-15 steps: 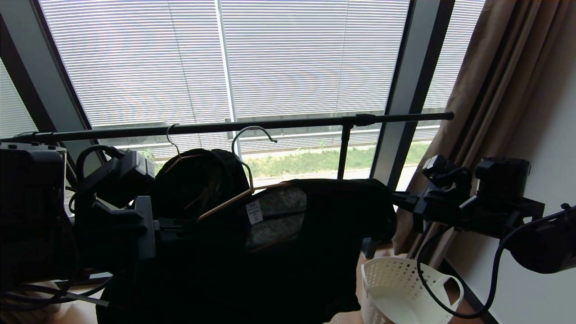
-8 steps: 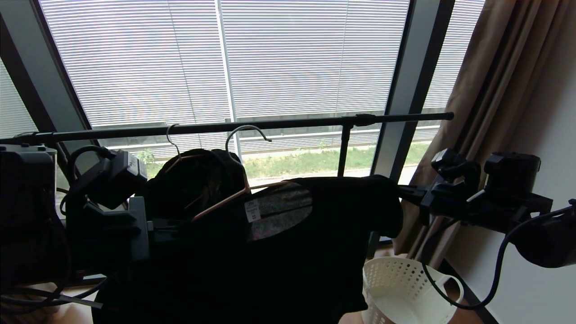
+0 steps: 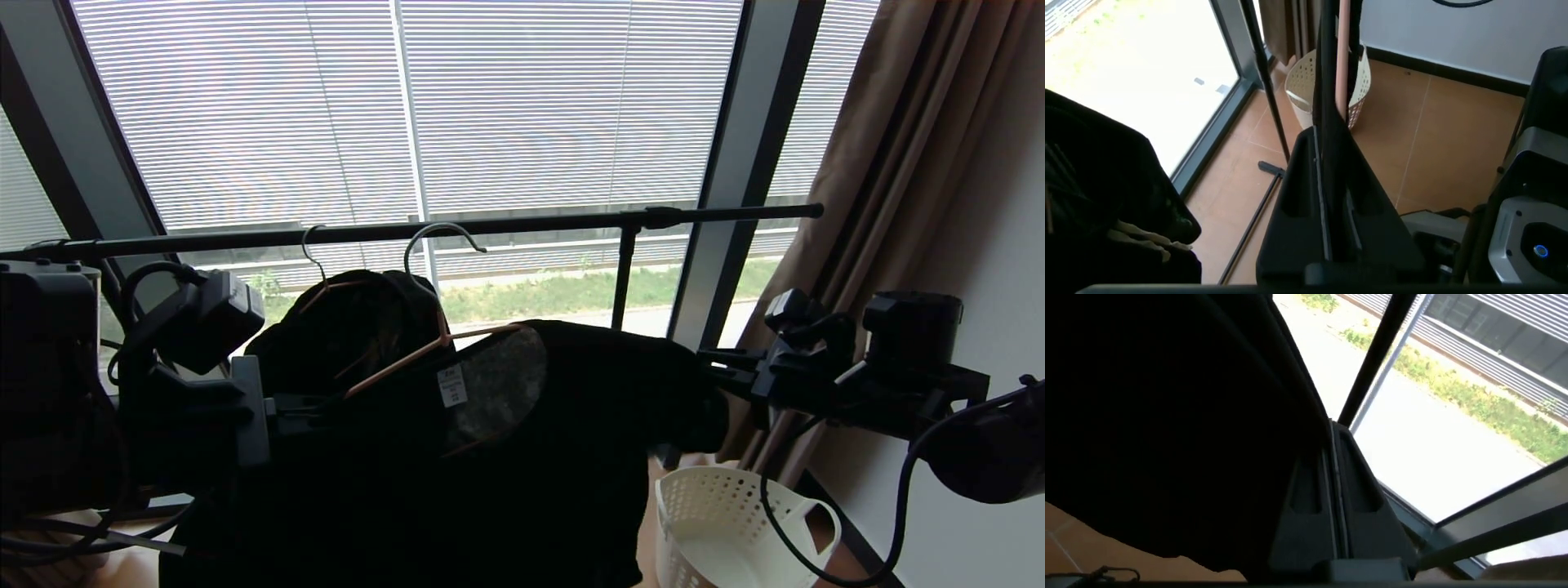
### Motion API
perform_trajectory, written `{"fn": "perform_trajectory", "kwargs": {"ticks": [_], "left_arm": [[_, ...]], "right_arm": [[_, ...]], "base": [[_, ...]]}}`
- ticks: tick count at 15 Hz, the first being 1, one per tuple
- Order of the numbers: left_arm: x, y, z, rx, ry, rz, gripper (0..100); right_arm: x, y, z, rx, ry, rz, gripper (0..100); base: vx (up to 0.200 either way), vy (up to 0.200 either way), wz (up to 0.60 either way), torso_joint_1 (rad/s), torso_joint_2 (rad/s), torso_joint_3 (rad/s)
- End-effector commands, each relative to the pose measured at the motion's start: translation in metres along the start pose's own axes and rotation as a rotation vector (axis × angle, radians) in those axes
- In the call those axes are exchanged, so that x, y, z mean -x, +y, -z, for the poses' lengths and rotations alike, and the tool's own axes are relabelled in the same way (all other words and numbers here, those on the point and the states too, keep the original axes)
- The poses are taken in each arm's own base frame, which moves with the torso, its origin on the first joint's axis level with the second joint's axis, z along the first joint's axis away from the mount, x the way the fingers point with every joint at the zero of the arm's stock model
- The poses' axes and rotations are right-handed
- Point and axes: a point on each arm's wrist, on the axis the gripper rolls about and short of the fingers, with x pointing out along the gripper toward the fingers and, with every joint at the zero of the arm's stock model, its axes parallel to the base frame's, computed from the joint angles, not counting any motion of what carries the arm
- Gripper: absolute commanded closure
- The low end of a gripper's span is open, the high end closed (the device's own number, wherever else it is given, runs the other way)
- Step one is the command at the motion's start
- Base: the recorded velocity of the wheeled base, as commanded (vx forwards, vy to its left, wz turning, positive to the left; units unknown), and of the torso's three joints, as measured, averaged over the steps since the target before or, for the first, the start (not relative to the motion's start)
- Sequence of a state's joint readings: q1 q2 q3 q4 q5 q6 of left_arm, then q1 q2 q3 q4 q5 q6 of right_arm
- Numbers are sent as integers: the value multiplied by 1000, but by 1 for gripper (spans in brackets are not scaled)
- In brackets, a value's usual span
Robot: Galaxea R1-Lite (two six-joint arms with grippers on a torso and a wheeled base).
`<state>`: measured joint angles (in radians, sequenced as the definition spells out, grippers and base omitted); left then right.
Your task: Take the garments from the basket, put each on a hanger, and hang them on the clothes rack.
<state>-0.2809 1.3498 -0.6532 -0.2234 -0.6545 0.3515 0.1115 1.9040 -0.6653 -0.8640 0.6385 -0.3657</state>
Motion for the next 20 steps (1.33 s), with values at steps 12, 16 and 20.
{"fn": "perform_trajectory", "kwargs": {"ticks": [12, 16, 20], "left_arm": [[6, 18, 4, 164, 35, -174, 100], [-4, 26, 9, 226, 78, -219, 100], [-36, 46, 13, 270, 139, -273, 100]], "right_arm": [[-4, 74, -50, 35, -77, 5, 0], [-5, 86, -64, 17, -98, 80, 0], [-6, 86, -65, 17, -96, 92, 0]], "base": [[0, 0, 0, 0, 0, 0], [0, 0, 0, 0, 0, 0], [0, 0, 0, 0, 0, 0]]}}
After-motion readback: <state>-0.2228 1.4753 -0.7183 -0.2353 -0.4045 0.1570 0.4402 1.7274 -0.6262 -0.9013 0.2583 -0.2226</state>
